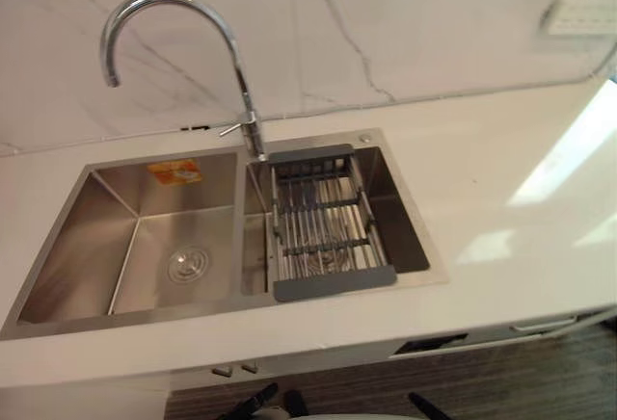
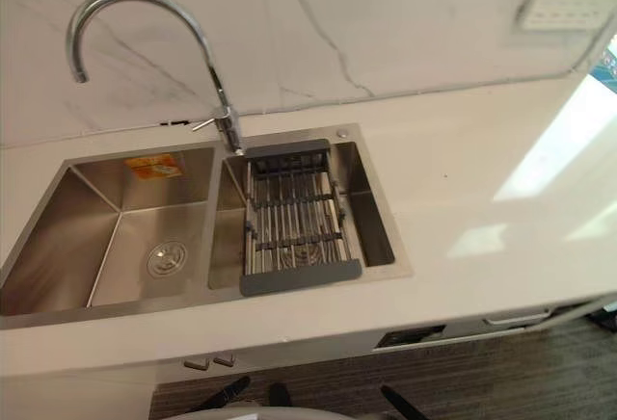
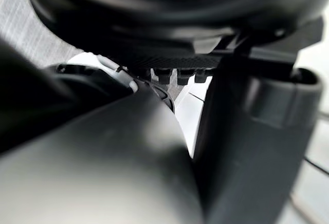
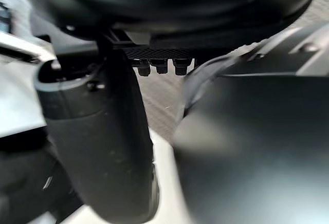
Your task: Walk over to the sink, pick up the cup, carry it to the dishwasher, place the cup inside the dishwasher, then close the dishwasher door
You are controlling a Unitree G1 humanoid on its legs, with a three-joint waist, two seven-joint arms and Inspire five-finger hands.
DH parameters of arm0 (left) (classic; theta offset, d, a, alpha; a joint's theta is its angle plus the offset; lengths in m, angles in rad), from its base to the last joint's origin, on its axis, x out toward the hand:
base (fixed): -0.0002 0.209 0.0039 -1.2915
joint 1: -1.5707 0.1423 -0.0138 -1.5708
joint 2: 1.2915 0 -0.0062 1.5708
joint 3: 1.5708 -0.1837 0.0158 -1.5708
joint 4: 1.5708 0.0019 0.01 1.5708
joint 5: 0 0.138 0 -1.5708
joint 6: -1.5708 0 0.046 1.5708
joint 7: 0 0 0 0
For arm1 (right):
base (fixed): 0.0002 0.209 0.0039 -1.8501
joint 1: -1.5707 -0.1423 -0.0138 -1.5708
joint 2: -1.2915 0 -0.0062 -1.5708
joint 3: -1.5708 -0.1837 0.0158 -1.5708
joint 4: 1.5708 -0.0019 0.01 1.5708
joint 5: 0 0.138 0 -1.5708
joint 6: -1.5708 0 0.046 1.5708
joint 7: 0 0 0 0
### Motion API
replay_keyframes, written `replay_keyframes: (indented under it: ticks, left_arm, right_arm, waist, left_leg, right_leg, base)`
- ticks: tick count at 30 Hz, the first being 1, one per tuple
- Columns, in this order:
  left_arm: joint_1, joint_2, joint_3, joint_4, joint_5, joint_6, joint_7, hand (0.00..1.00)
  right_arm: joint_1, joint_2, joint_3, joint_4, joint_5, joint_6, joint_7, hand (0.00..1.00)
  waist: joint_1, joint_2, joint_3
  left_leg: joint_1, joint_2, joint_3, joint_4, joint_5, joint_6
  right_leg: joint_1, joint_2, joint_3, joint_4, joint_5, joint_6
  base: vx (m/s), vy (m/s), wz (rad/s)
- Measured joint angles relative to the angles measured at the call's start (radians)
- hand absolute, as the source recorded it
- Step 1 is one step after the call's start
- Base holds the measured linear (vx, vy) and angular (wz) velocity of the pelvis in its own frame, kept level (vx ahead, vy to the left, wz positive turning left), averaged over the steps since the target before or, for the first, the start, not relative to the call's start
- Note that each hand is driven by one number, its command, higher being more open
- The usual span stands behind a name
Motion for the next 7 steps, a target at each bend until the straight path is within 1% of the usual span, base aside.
replay_keyframes:
  ticks: [1, 2, 3, 4, 5, 6, 7]
  left_arm:
    - [-0.002, 0.009, -0.009, 0.000, 0.001, 0.004, 0.000, 1.00]
    - [-0.008, 0.023, -0.022, 0.001, 0.000, 0.014, 0.000, 1.00]
    - [-0.012, 0.027, -0.025, 0.005, 0.000, 0.016, 0.000, 1.00]
    - [-0.020, 0.033, -0.029, 0.008, 0.000, 0.017, 0.001, 1.00]
    - [-0.020, 0.039, -0.032, 0.008, 0.002, 0.016, 0.001, 1.00]
    - [-0.021, 0.043, -0.032, 0.007, 0.004, 0.015, 0.001, 1.00]
    - [-0.020, 0.055, -0.032, 0.001, 0.010, 0.015, 0.001, 1.00]
  right_arm:
    - [-0.008, 0.006, -0.001, -0.009, 0.000, 0.002, 0.000, 1.00]
    - [-0.015, 0.013, -0.001, -0.016, 0.000, 0.007, 0.005, 1.00]
    - [-0.017, 0.019, -0.001, -0.019, 0.000, 0.009, 0.007, 1.00]
    - [-0.016, 0.027, -0.002, -0.022, 0.000, 0.012, 0.010, 1.00]
    - [-0.016, 0.034, -0.004, -0.029, 0.000, 0.013, 0.012, 1.00]
    - [-0.015, 0.038, -0.004, -0.028, 0.000, 0.013, 0.012, 1.00]
    - [-0.014, 0.038, -0.005, -0.028, -0.007, 0.015, 0.012, 1.00]
  waist:
    - [-0.007, 0.003, 0.005]
    - [-0.012, 0.006, 0.007]
    - [-0.013, 0.006, 0.007]
    - [-0.015, 0.004, 0.008]
    - [-0.015, -0.004, 0.012]
    - [-0.015, -0.016, 0.016]
    - [-0.012, -0.053, 0.019]
  left_leg:
    - [0.006, 0.008, -0.027, 0.004, -0.006, 0.001]
    - [0.015, 0.024, -0.058, 0.005, -0.009, -0.001]
    - [0.019, 0.030, -0.073, 0.006, -0.012, -0.006]
    - [0.024, 0.036, -0.097, 0.008, -0.017, -0.013]
    - [0.029, 0.031, -0.117, 0.012, -0.022, -0.022]
    - [0.032, 0.024, -0.127, 0.018, -0.026, -0.028]
    - [0.032, 0.000, -0.134, 0.026, -0.035, -0.042]
  right_leg:
    - [-0.028, 0.019, 0.050, 0.028, -0.047, 0.020]
    - [-0.060, 0.065, 0.110, -0.002, -0.100, 0.032]
    - [-0.073, 0.088, 0.135, -0.040, -0.118, 0.040]
    - [-0.082, 0.118, 0.156, -0.136, -0.135, 0.056]
    - [-0.090, 0.125, 0.171, -0.231, -0.133, 0.060]
    - [-0.091, 0.127, 0.182, -0.279, -0.113, 0.058]
    - [-0.097, 0.126, 0.210, -0.372, -0.011, 0.052]
  base:
    - [0.29, 0.047, 0.89]
    - [0.25, 0.021, 0.75]
    - [0.26, -0.005, 0.80]
    - [0.20, -0.049, 0.69]
    - [0.14, -0.085, 0.65]
    - [0.12, -0.161, 0.42]
    - [0.07, -0.123, 0.17]
